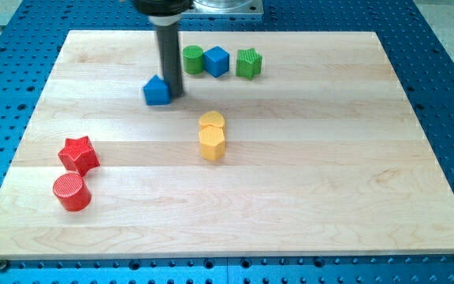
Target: Slide the blue triangle to the top right of the red star
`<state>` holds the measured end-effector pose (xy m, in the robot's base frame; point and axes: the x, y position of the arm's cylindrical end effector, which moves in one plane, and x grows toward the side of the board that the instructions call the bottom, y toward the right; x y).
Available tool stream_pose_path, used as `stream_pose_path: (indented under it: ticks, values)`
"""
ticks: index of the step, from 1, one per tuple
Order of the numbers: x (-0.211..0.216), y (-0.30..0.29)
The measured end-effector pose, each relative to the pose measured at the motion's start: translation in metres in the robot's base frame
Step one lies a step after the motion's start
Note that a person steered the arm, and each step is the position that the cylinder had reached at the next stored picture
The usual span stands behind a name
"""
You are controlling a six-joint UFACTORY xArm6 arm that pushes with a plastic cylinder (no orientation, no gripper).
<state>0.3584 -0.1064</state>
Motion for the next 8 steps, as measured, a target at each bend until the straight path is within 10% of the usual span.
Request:
stream_pose_path:
  ticks: [3, 8]
  values:
    - [-0.019, -0.055]
    - [0.069, -0.025]
